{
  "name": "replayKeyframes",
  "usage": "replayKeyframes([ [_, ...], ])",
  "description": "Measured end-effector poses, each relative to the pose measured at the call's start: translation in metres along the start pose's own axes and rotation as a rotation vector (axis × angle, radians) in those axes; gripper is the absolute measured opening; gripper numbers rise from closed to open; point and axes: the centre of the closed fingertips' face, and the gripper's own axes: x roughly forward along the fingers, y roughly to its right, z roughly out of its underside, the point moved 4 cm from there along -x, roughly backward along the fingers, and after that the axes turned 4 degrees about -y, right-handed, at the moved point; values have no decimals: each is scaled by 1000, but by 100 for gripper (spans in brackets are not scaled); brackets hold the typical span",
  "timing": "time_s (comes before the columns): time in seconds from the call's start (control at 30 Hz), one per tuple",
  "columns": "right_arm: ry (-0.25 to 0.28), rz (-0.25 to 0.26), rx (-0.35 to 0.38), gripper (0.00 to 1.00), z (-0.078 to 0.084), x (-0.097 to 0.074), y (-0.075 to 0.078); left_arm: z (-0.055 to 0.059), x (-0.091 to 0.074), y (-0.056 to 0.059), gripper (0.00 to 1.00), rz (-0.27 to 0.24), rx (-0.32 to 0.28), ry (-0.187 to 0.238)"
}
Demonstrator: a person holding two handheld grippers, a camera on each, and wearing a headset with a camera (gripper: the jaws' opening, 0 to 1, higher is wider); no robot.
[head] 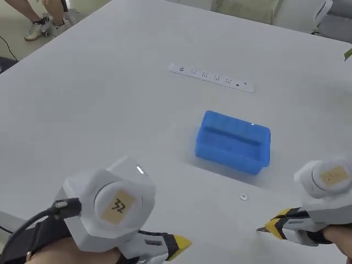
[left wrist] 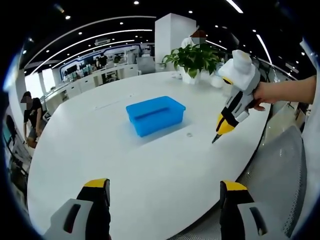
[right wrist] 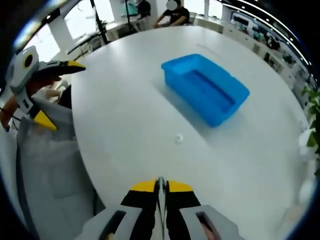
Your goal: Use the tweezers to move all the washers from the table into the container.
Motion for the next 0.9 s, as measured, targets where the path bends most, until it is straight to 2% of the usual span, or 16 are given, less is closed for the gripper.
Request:
replayKeyframes([
  [0.3, -28, 0, -22, 2, 10, -8, -5, -1, -1, 0, 93, -4, 10, 1],
  [0.57, -100, 17, -84, 2, 14, -4, -5, 2, 0, 0, 93, -4, 5, -2],
  [0.73, -93, 18, -87, 2, 9, -3, -3, 2, -1, -1, 93, -6, -1, 1],
  [0.9, -57, 2, -40, 2, 3, -2, -1, 2, 0, -2, 92, -7, 1, 0],
])
